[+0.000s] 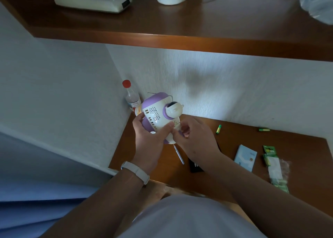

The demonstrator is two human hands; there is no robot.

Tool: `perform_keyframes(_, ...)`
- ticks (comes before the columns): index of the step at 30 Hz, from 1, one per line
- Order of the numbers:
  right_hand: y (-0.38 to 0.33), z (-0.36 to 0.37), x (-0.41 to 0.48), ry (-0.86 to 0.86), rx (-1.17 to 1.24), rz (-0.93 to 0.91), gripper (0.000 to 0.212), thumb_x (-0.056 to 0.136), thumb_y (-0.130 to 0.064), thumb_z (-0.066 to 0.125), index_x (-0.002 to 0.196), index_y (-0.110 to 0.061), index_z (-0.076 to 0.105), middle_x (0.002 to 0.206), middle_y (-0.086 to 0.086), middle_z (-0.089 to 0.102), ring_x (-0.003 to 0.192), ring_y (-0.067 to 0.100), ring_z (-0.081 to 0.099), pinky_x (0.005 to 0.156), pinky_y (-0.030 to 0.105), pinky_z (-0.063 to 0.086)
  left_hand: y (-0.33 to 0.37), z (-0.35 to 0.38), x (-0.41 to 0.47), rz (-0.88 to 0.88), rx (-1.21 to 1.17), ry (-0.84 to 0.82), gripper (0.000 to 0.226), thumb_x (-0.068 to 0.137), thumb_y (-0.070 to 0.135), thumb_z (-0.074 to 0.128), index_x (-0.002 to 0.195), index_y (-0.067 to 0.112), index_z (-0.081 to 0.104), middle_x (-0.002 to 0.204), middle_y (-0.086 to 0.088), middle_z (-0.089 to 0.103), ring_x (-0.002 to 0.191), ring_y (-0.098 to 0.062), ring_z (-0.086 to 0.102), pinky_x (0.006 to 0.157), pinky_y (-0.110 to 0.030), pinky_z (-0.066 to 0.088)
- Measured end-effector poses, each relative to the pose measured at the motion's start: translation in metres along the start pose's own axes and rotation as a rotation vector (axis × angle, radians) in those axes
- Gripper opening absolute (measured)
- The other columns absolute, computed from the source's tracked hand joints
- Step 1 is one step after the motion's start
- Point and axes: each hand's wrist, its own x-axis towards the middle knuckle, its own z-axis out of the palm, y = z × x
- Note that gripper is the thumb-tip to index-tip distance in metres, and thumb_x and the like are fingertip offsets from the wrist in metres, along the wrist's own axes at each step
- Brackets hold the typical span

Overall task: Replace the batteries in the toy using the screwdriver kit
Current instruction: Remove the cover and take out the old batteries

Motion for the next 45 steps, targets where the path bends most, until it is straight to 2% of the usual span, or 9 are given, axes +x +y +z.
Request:
perform_keyframes(6, 0.002, 0.001, 0.004, 0.001, -0.016, -0.002, 0.034, 0.078, -0.047, 0.073, 0.095, -0.021, 0.058, 0.086, -0.010, 0.059, 0.073, 0.004, 0.054, 0.062, 0.010, 0.036, -0.004, -0.001, -0.001, -0.052, -0.027, 0.000, 0.089, 0.063, 0.034, 0.091, 0.136, 0.031, 0.040, 0.115, 0.007, 0.064, 0.099, -0.002, 0.070, 0.063, -0.030, 0.062)
perform_keyframes(11, 0.005, 0.003, 0.008, -0.017, -0.024, -0.007, 0.038, 0.071, -0.053, 0.069, 0.088, -0.021, 0.056, 0.079, -0.012, 0.054, 0.069, 0.003, 0.050, 0.058, 0.010, 0.031, -0.007, 0.000, 0.000, -0.068, -0.041, -0.014, 0.096, 0.053, 0.042, 0.090, 0.134, 0.031, 0.040, 0.097, 0.025, 0.067, 0.095, 0.000, 0.070, 0.060, -0.029, 0.061)
perform_keyframes(14, 0.007, 0.006, 0.009, -0.040, -0.027, -0.003, 0.038, 0.066, -0.057, 0.063, 0.082, -0.024, 0.052, 0.074, -0.014, 0.051, 0.067, 0.004, 0.049, 0.056, 0.012, 0.029, -0.011, -0.001, 0.000, -0.084, -0.046, -0.011, 0.097, 0.051, 0.044, 0.090, 0.133, 0.032, 0.041, 0.096, 0.026, 0.067, 0.095, 0.000, 0.070, 0.061, -0.028, 0.061)
perform_keyframes(23, 0.015, 0.016, 0.019, -0.137, -0.030, 0.009, 0.031, 0.068, -0.050, 0.065, 0.069, -0.028, 0.044, 0.068, -0.010, 0.051, 0.062, 0.007, 0.048, 0.055, 0.017, 0.032, -0.025, -0.003, 0.002, -0.157, -0.043, 0.010, 0.096, 0.052, 0.038, 0.093, 0.132, 0.036, 0.040, 0.094, 0.028, 0.067, 0.090, 0.004, 0.070, 0.061, -0.029, 0.061)
perform_keyframes(28, 0.017, 0.019, 0.019, -0.174, -0.024, -0.009, 0.029, 0.077, -0.045, 0.067, 0.081, -0.026, 0.046, 0.076, -0.012, 0.050, 0.066, 0.006, 0.047, 0.056, 0.016, 0.031, -0.033, -0.008, 0.009, -0.213, -0.061, 0.044, 0.085, 0.068, 0.019, 0.092, 0.134, 0.033, 0.041, 0.111, 0.006, 0.066, 0.091, 0.000, 0.072, 0.062, -0.029, 0.061)
perform_keyframes(32, 0.020, 0.020, 0.017, -0.109, 0.007, -0.159, 0.036, 0.086, -0.041, 0.066, 0.116, -0.022, 0.057, 0.101, -0.010, 0.058, 0.079, 0.005, 0.055, 0.068, 0.015, 0.044, -0.033, -0.008, 0.016, -0.217, -0.059, 0.038, 0.082, 0.070, 0.022, 0.091, 0.133, 0.034, 0.041, 0.109, 0.008, 0.067, 0.089, 0.002, 0.071, 0.061, -0.026, 0.060)
perform_keyframes(34, 0.021, 0.021, 0.016, -0.044, -0.009, -0.233, 0.038, 0.089, -0.035, 0.067, 0.123, -0.020, 0.060, 0.110, -0.003, 0.061, 0.088, 0.008, 0.058, 0.074, 0.019, 0.052, -0.032, -0.006, 0.019, -0.220, -0.075, 0.043, 0.080, 0.071, 0.021, 0.091, 0.132, 0.033, 0.040, 0.101, 0.013, 0.070, 0.088, 0.003, 0.071, 0.060, -0.022, 0.059)
perform_keyframes(40, 0.023, 0.023, 0.018, 0.020, -0.001, -0.296, 0.032, 0.089, -0.025, 0.070, 0.120, -0.015, 0.068, 0.109, 0.002, 0.064, 0.090, 0.011, 0.060, 0.077, 0.024, 0.055, -0.026, -0.005, 0.022, -0.225, -0.112, 0.028, 0.085, 0.060, 0.031, 0.094, 0.128, 0.033, 0.043, 0.096, 0.014, 0.073, 0.088, -0.003, 0.073, 0.061, -0.027, 0.060)
perform_keyframes(45, 0.020, 0.018, 0.024, -0.043, 0.013, -0.331, 0.029, 0.088, -0.026, 0.070, 0.115, -0.014, 0.065, 0.108, 0.001, 0.062, 0.088, 0.007, 0.056, 0.076, 0.020, 0.051, -0.023, -0.007, 0.024, -0.215, -0.102, 0.009, 0.088, 0.064, 0.026, 0.093, 0.135, 0.030, 0.040, 0.094, 0.021, 0.072, 0.089, -0.003, 0.073, 0.062, -0.028, 0.060)
